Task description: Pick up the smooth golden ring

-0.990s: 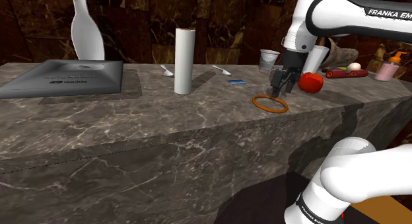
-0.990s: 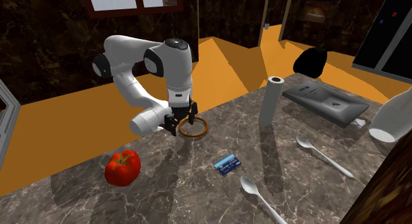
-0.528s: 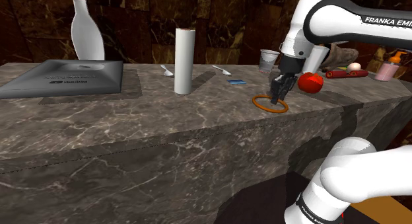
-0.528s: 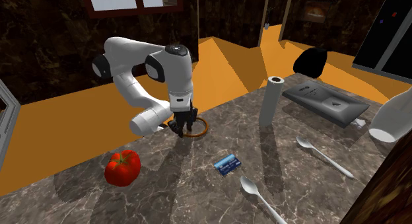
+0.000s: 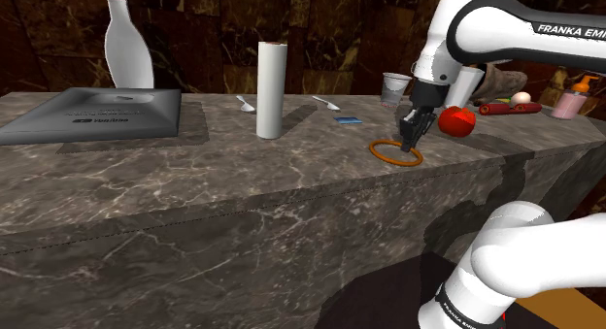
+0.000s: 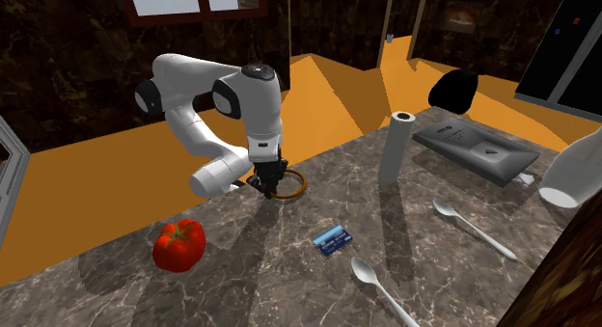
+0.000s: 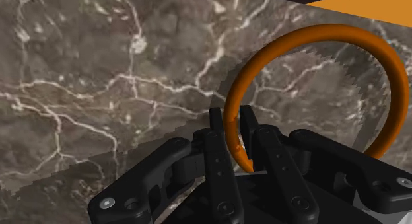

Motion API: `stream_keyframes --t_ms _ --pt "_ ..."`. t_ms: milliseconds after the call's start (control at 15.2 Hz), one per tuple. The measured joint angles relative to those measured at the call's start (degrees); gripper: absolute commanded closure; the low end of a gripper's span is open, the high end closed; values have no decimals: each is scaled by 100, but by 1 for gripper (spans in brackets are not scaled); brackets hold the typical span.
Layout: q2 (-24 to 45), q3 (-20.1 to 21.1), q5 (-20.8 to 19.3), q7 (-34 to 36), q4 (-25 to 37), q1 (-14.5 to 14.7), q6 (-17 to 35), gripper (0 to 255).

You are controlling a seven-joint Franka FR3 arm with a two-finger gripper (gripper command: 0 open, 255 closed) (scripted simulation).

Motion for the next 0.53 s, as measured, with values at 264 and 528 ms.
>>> stream_keyframes --t_ms 264,528 --pt "77 10 -110 -37 189 -47 -178 255" --pt "182 36 -99 -39 555 -41 -447 255"
